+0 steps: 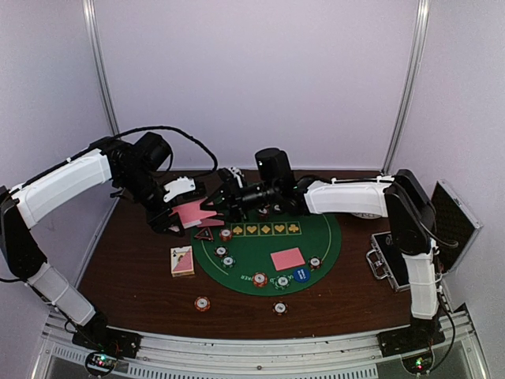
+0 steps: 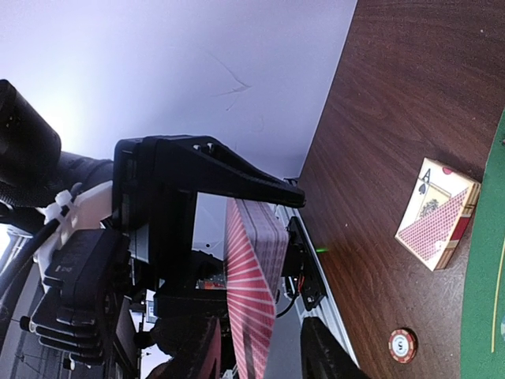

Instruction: Distribute texas hold em gaming equipment

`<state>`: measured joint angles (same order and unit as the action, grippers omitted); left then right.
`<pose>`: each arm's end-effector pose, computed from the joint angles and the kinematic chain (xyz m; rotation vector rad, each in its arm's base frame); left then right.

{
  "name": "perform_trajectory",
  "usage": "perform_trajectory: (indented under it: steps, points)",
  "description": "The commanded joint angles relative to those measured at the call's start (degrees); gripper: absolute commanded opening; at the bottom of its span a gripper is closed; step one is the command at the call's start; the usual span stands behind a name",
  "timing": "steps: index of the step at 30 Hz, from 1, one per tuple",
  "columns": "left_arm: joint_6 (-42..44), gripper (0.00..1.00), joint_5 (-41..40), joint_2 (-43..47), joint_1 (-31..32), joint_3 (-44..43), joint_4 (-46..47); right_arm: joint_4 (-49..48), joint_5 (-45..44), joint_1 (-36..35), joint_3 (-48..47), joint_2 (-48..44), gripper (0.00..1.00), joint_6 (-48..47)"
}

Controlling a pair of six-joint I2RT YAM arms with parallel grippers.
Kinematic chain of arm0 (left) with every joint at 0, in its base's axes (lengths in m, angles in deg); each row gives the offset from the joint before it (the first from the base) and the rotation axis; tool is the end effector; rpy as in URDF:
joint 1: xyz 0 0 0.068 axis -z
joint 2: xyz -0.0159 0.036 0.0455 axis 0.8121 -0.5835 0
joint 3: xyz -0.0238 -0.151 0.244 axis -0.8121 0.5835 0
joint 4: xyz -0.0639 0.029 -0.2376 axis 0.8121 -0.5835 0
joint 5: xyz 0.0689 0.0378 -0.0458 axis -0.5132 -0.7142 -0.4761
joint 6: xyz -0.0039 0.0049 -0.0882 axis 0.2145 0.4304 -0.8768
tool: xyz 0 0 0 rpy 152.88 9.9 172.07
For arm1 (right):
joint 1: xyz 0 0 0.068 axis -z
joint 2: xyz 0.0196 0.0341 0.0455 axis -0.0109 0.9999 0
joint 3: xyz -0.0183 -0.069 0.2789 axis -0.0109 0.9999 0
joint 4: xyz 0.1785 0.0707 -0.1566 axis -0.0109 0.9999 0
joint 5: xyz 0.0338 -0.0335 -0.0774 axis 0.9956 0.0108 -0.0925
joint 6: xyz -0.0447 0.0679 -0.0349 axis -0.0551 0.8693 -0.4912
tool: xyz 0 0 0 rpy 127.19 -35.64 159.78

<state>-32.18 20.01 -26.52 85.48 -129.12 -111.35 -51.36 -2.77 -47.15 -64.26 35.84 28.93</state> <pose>0.2390 -0.1693 0.2902 1.4458 2.3743 -0.3906 0.2948 0.4236 0.2672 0.5728 -2.2664 -2.0222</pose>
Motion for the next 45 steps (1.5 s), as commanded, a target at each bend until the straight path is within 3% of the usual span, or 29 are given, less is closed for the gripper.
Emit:
perform_trajectory:
  steps: [1, 9, 14, 22, 25, 33, 39, 45]
  points:
    - [-0.04, 0.00, 0.74, -0.38, -0.15, -1.59, 1.47, -2.78, 1.44, 0.31, 1.49, -3.11, 0.34, 1.21]
    - [0.04, 0.00, 0.05, -0.60, -0.15, -1.53, 1.42, -5.12, 2.52, 1.54, 2.69, -3.88, 0.10, 3.53]
    - [0.21, 0.00, -0.78, -0.62, -0.15, -1.52, 1.44, -5.13, 2.91, 4.75, 3.83, -5.31, 0.03, 3.76]
    - [0.23, 0.00, -0.99, -0.69, -0.15, -1.43, 1.47, 6.52, 2.35, 12.80, 0.97, -5.61, 0.01, -4.44]
    - [0.23, 0.00, -1.07, -0.61, -0.15, -1.46, 1.41, 18.29, 0.04, 16.77, -3.54, -3.18, 0.00, -12.56]
    - [0.32, 0.00, -1.19, -0.58, -0.15, -1.52, 1.44, 35.30, -7.13, 23.46, -21.70, 9.91, 0.00, -23.63]
    - [0.32, 0.00, -1.30, -0.52, -0.15, -1.57, 1.38, 36.74, -9.88, 25.88, -31.74, 19.86, 0.00, -22.71]
    - [0.23, 0.00, -1.27, -0.61, -0.15, -1.79, 1.09, 35.31, -11.81, 27.28, -35.90, 25.13, 0.00, -21.32]
